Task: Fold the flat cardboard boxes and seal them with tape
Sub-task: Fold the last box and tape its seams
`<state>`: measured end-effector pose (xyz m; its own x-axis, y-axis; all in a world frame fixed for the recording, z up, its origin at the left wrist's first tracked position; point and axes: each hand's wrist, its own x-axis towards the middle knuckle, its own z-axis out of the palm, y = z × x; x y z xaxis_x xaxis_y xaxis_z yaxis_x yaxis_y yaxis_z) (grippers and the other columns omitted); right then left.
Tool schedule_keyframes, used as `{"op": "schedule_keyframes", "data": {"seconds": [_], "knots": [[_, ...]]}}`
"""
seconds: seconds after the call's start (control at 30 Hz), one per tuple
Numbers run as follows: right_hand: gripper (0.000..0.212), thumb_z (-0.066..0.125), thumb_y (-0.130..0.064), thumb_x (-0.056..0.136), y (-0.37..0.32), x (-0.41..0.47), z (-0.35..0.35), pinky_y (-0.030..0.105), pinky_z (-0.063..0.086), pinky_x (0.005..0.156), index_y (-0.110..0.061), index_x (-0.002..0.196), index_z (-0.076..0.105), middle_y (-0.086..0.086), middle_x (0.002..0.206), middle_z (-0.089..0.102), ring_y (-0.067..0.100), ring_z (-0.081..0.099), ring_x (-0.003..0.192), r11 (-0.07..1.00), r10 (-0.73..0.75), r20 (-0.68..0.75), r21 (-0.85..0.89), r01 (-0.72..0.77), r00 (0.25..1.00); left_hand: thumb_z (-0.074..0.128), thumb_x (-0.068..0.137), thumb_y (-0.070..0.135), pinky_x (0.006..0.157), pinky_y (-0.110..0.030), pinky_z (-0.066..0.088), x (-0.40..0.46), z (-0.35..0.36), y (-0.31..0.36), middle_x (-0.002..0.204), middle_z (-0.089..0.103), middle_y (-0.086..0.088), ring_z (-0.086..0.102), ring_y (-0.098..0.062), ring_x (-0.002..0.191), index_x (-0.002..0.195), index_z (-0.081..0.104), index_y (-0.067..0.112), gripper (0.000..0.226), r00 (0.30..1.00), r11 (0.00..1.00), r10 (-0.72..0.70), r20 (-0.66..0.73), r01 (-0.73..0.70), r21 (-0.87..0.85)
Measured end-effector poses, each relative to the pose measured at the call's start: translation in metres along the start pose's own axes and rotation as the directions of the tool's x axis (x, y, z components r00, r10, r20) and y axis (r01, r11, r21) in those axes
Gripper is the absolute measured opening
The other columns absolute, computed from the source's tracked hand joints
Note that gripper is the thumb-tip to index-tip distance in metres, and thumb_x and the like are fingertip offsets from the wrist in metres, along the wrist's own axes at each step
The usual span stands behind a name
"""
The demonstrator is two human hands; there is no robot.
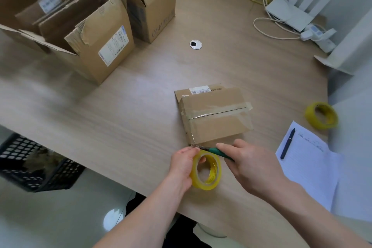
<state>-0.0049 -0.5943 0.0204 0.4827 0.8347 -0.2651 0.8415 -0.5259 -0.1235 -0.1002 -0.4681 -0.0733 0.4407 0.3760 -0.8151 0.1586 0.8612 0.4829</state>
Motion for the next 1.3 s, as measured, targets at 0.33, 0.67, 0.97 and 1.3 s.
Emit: {"op": "schedule_keyframes", "data": {"seconds": [0.33, 0.67, 0.97, 1.3], "knots": [[0.034, 0.036, -0.042, 0.1, 0.003, 0.013, 0.012, 0.03, 0.035, 0.053, -0.041, 0.134, 0.043, -0.006, 0.093, 0.052, 0.02, 0.055, 0.078, 0.995, -0.016, 0.018, -0.097, 0.017, 1.0, 0.066, 0.085, 0.001, 0.041, -0.018, 0.042, 0.0, 0.001, 0.003, 0.065, 0.067, -0.014, 0.06, -0.021, 0.051, 0.085, 0.071, 0.0, 0.006, 0.999, 0.999, -0.024, -0.035, 0.025, 0.023], [0.037, 0.048, -0.026, 0.094, -0.002, 0.032, 0.017, 0.029, 0.018, 0.046, -0.039, 0.128, 0.046, -0.005, 0.09, 0.048, 0.024, 0.055, 0.075, 0.981, -0.004, 0.006, -0.195, 0.005, 1.0, 0.07, 0.084, 0.009, 0.038, -0.02, 0.042, 0.005, 0.0, 0.004, 0.061, 0.067, -0.016, 0.058, -0.024, 0.039, 0.084, 0.07, -0.001, 0.01, 0.971, 0.978, -0.166, -0.17, 0.185, 0.099], [0.03, 0.048, -0.033, 0.089, 0.059, -0.006, 0.021, 0.03, 0.047, 0.059, -0.054, 0.111, 0.052, -0.019, 0.086, 0.062, 0.004, 0.056, 0.081, 0.942, 0.288, 0.093, 0.155, -0.299, 0.953, 0.072, 0.084, 0.011, 0.052, -0.024, 0.049, -0.005, -0.032, 0.025, 0.063, 0.065, -0.015, 0.058, -0.023, 0.051, 0.08, 0.073, 0.002, 0.01, 0.998, 0.916, 0.068, -0.012, -0.058, 0.397], [0.03, 0.055, -0.022, 0.088, 0.075, -0.024, 0.075, 0.036, 0.044, 0.067, -0.019, 0.117, 0.06, -0.002, 0.089, 0.056, 0.024, 0.053, 0.086, 0.772, 0.629, -0.154, 0.239, -0.589, 0.762, 0.071, 0.084, 0.008, 0.056, -0.023, 0.049, -0.016, 0.006, 0.068, 0.058, 0.063, -0.006, 0.058, -0.02, 0.052, 0.071, 0.072, 0.007, 0.013, 0.954, 0.638, 0.127, 0.271, -0.288, 0.715]]}}
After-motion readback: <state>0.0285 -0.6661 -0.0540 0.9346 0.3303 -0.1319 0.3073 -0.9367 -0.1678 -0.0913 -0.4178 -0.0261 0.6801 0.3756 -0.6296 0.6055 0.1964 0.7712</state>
